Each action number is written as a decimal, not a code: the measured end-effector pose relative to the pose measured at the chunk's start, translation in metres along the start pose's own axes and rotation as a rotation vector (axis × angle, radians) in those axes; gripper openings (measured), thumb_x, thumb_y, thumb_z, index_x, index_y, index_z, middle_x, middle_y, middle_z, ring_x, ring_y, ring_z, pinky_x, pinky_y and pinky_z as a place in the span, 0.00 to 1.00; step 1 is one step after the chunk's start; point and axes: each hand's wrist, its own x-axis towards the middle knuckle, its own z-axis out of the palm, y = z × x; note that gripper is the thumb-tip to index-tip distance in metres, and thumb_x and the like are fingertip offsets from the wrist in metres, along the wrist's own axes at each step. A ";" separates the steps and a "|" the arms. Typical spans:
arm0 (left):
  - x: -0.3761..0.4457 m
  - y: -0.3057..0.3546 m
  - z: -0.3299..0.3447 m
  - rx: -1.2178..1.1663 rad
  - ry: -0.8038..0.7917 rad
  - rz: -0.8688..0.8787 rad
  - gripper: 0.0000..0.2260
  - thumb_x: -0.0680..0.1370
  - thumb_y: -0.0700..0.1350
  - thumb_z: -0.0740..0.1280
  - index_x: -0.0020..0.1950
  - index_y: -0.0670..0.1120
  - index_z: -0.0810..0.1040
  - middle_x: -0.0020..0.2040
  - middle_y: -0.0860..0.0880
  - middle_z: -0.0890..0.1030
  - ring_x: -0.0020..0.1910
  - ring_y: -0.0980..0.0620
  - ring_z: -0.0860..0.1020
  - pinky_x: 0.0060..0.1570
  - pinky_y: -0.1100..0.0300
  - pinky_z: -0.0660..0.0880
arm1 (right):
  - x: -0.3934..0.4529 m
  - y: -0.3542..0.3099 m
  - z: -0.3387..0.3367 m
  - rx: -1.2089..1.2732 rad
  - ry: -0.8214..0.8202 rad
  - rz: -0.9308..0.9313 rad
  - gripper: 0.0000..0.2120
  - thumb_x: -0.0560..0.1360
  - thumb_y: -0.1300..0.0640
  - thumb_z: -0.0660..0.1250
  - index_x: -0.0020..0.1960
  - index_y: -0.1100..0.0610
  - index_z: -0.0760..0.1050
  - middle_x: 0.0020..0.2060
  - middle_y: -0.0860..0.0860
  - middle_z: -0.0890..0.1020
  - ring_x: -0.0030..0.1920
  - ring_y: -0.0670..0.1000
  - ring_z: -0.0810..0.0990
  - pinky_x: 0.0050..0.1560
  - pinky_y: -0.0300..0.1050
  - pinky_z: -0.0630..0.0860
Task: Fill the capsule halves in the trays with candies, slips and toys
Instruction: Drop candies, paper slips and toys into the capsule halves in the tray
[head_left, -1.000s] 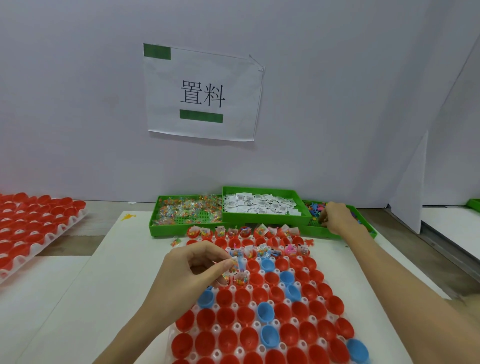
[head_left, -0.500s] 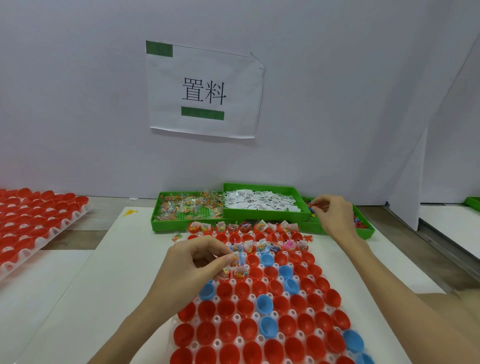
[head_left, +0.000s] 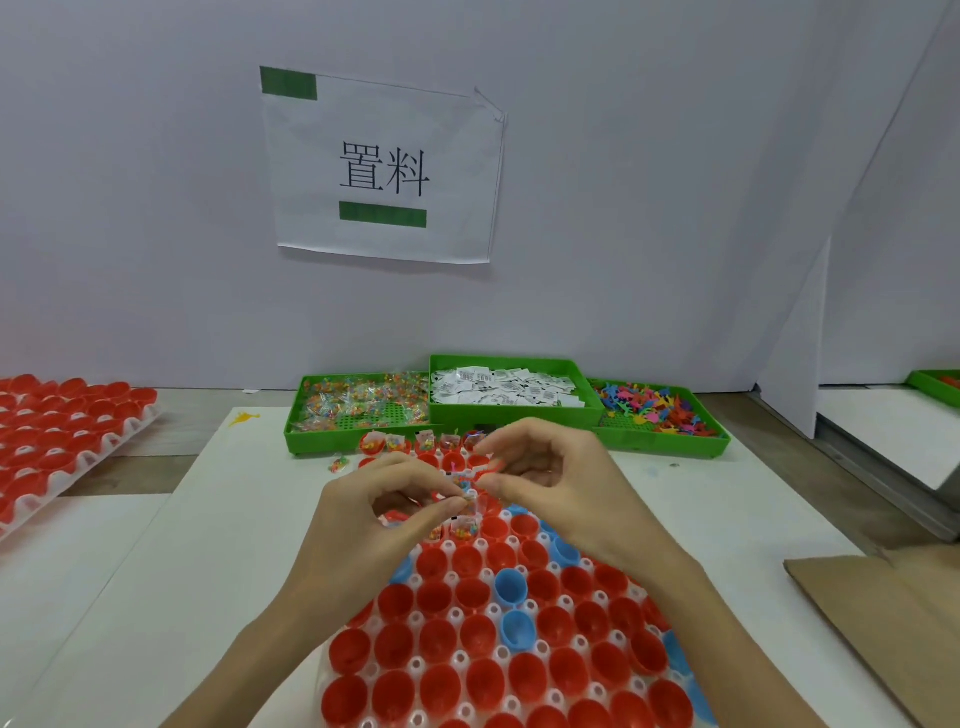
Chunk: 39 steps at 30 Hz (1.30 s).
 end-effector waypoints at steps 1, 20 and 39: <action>0.000 0.000 0.000 0.002 -0.005 0.010 0.05 0.73 0.47 0.77 0.48 0.53 0.88 0.44 0.53 0.86 0.45 0.49 0.84 0.44 0.61 0.81 | -0.001 -0.001 0.003 0.012 -0.004 -0.013 0.08 0.74 0.58 0.78 0.52 0.53 0.84 0.44 0.49 0.87 0.47 0.48 0.86 0.52 0.44 0.83; 0.016 -0.001 0.027 0.196 0.050 0.009 0.06 0.70 0.50 0.80 0.45 0.58 0.88 0.40 0.62 0.85 0.45 0.56 0.82 0.45 0.64 0.77 | -0.004 0.013 -0.002 -0.264 0.023 -0.065 0.03 0.78 0.59 0.72 0.49 0.55 0.85 0.38 0.46 0.85 0.41 0.45 0.84 0.47 0.43 0.82; 0.041 -0.014 0.038 0.664 -0.353 0.033 0.08 0.72 0.57 0.77 0.46 0.55 0.87 0.40 0.63 0.78 0.49 0.55 0.63 0.46 0.69 0.63 | 0.000 0.044 0.010 -0.353 -0.062 0.231 0.06 0.74 0.63 0.75 0.48 0.54 0.86 0.39 0.44 0.85 0.41 0.41 0.84 0.44 0.32 0.79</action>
